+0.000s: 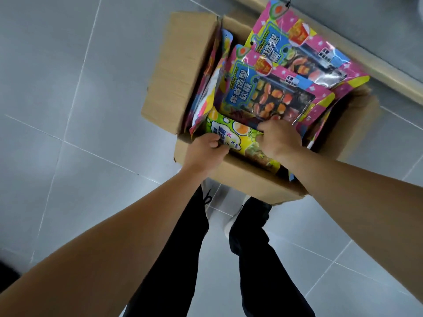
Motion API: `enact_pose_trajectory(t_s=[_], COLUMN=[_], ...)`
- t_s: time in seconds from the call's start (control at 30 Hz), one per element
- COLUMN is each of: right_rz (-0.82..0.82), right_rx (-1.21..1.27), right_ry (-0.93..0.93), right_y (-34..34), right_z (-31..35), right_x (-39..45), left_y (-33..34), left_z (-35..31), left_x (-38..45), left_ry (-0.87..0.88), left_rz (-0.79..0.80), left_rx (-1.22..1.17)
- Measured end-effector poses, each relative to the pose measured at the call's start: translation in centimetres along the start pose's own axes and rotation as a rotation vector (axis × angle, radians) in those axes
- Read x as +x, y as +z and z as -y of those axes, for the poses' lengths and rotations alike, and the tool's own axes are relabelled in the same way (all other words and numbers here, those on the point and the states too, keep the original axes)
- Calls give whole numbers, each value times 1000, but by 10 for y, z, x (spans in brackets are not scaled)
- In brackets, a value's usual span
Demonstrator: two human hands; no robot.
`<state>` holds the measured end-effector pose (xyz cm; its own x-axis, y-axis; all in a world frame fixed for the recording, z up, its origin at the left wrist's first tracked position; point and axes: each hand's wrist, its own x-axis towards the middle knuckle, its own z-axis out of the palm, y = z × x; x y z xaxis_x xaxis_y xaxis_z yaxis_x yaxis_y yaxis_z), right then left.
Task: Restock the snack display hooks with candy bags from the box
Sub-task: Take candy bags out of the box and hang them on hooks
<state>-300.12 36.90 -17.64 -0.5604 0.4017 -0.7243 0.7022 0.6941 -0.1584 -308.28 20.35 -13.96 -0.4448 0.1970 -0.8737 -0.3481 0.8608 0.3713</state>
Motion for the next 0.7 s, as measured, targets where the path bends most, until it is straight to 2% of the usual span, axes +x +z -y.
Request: enact_pose_trajectory(t_s=[0.17, 0.33, 0.43, 0.57, 0.7], right_rz=[-172, -244, -208, -218, -215], right_rx=[184, 589, 835, 1082, 1295], right_ry=[10, 224, 331, 433, 460], right_y=[-47, -93, -119, -152, -194], right_z=[-14, -37, -37, -28, -15], right_x=[-29, -75, -119, -185, -245], left_y=[3, 6, -3, -34, -69], left_z=[-16, -57, -78, -122, -156], left_x=[-20, -63, -84, -138, -205], left_ry=[-29, 25, 28, -6, 75], left_rz=[-42, -44, 1, 184, 262], left_rx=[-34, -64, -183, -426, -440])
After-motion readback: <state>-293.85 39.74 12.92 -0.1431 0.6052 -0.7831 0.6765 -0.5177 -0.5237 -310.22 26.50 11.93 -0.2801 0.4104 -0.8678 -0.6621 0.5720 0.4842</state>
